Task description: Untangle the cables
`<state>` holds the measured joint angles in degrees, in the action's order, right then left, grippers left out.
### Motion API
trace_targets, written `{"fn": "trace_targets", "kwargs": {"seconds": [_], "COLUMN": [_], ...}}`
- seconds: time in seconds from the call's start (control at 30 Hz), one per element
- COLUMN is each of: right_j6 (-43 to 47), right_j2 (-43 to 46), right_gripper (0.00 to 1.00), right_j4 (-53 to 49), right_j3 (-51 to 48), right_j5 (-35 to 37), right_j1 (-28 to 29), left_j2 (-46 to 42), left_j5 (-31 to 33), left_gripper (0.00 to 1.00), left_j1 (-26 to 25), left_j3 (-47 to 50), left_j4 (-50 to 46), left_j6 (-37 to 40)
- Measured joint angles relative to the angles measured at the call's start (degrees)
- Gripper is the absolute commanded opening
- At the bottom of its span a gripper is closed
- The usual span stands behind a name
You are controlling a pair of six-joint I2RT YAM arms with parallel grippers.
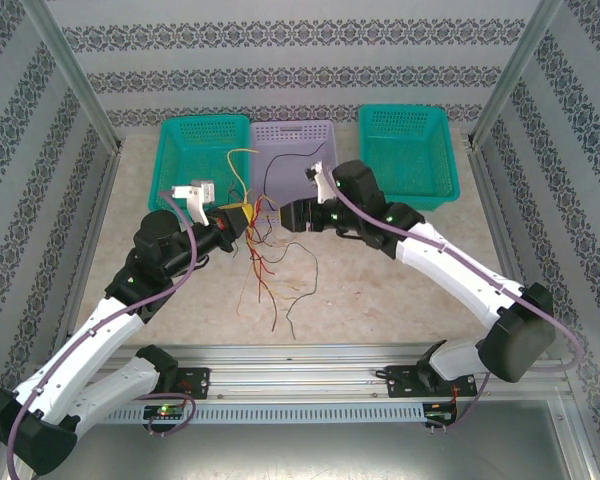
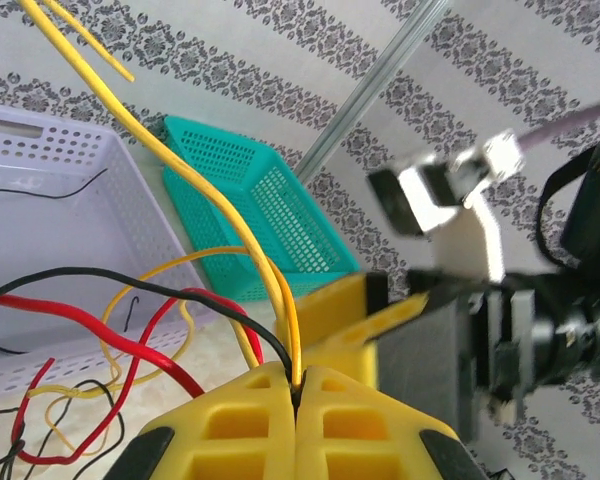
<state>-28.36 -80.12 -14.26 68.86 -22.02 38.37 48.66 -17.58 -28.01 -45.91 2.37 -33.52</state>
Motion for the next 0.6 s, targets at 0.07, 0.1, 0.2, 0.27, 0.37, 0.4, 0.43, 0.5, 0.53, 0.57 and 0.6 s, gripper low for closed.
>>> {"fn": "trace_targets", "kwargs": {"seconds": [0.07,0.1,0.2,0.27,0.37,0.4,0.43,0.5,0.53,0.57,0.6], "right_j6": [-1.64,-2.19,-3.52,-4.20,-4.85,-4.83,-4.83,-4.76,-4.76,-4.76,-4.76], "right_j2": [0.22,0.22,0.50,0.90,1.22,1.22,1.18,0.85,0.52,0.22,0.02], "right_gripper": [0.66,0.65,0.61,0.58,0.54,0.54,0.53,0.51,0.50,0.50,0.49], "right_j4": [5.53,7.67,13.62,17.05,21.38,22.18,22.91,23.54,23.69,23.98,24.30], "right_j3": [-3.50,-4.61,-6.38,-6.73,-6.75,-6.73,-6.73,-6.62,-6.45,-6.34,-6.32], "right_j5": [-1.20,-1.53,-2.05,-2.36,-2.73,-2.82,-2.89,-2.95,-2.95,-2.84,-2.82], "right_j1": [1.03,1.60,2.97,3.50,4.09,4.28,4.68,5.53,5.99,6.16,6.14], "left_j2": [0.11,0.24,0.48,0.48,0.48,0.48,0.48,0.48,0.48,0.48,0.48], "left_j5": [-0.28,-0.44,-0.66,-0.66,-0.81,-0.83,-0.83,-0.83,-0.79,-0.68,-0.55], "left_gripper": [0.00,0.00,0.00,0.00,0.00,0.00,0.00,0.00,0.00,0.00,0.00], "left_j1": [0.00,0.00,0.00,0.00,0.00,0.00,0.00,0.00,0.00,0.00,0.00], "left_j3": [0.76,1.20,2.62,3.34,4.00,4.11,4.17,4.24,4.24,4.26,4.31], "left_j4": [1.22,1.88,2.91,3.13,3.67,3.74,3.82,4.22,4.33,4.31,4.33], "left_j6": [-0.98,-1.44,-2.45,-2.95,-3.45,-3.69,-3.91,-4.28,-4.31,-4.33,-4.35]}}
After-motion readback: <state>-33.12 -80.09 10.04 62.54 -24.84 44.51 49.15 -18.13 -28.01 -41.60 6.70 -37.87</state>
